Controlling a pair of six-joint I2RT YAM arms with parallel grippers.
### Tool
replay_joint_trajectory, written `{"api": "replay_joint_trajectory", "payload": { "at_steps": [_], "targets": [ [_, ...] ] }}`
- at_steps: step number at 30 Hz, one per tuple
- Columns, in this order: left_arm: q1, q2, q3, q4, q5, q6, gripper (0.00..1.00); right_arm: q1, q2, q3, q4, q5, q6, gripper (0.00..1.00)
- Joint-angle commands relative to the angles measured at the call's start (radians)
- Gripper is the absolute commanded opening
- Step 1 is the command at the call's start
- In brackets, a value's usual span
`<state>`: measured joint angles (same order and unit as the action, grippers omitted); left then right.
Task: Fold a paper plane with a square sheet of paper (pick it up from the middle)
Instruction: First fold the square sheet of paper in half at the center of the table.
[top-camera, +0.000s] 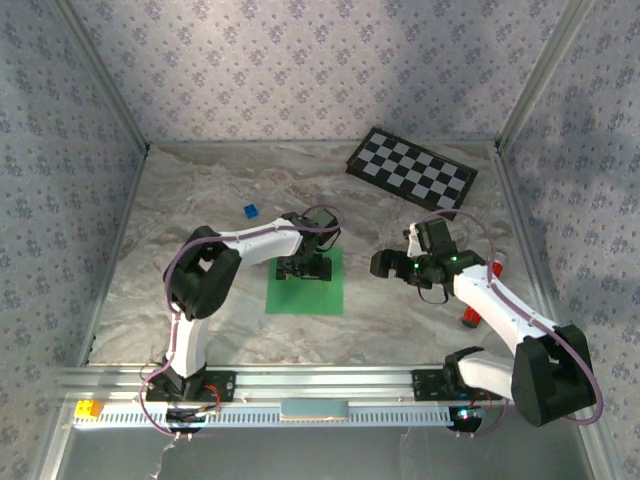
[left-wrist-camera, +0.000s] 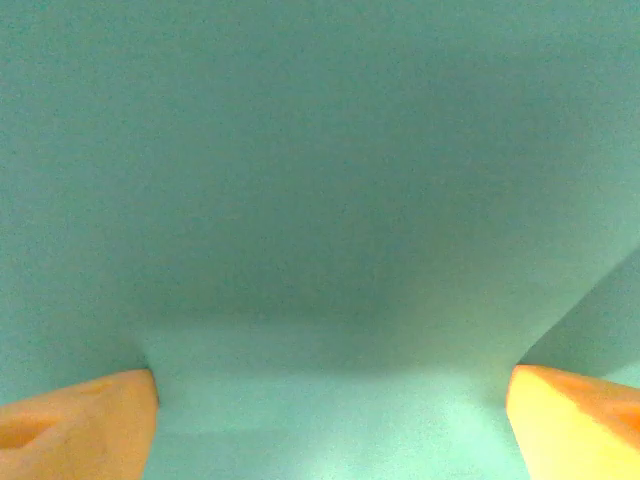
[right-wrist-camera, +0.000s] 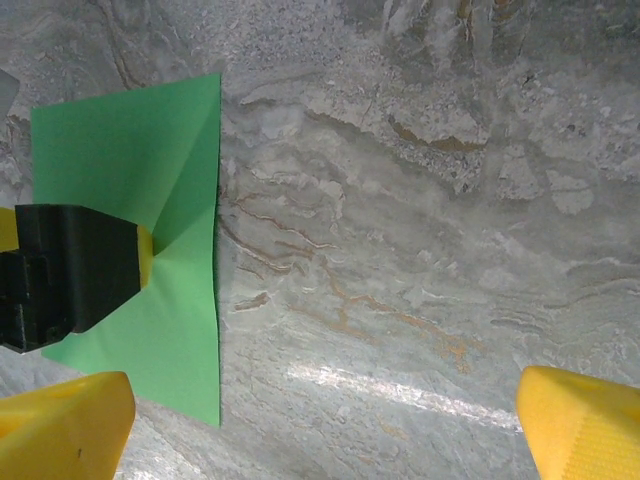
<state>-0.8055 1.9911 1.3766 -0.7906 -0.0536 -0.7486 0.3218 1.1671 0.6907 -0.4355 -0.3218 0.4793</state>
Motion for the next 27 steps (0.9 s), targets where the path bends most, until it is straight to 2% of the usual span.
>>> {"api": "replay_joint_trajectory", "payload": {
  "at_steps": [1,11,16,22,27],
  "targets": [
    [-0.006,0.063,-0.059,0.019,-0.008,-0.026,0.89,0.012,-0.006,0.033,-0.044,0.03,0.008,1.0],
    [-0.006,0.075,-0.017,0.013,0.009,-0.013,0.82,0.018,0.003,0.045,-0.069,0.083,0.055,1.0],
    [-0.006,0.05,0.022,0.021,0.023,-0.005,0.65,0.018,-0.016,0.053,-0.054,0.112,0.081,1.0],
    [-0.005,-0.038,0.029,0.105,0.021,0.018,0.49,0.008,-0.081,0.02,0.028,0.267,0.166,1.0],
    [0.02,-0.099,0.047,0.173,0.063,0.031,0.39,-0.057,-0.094,0.026,0.06,0.337,0.245,1.0]
  ]
}}
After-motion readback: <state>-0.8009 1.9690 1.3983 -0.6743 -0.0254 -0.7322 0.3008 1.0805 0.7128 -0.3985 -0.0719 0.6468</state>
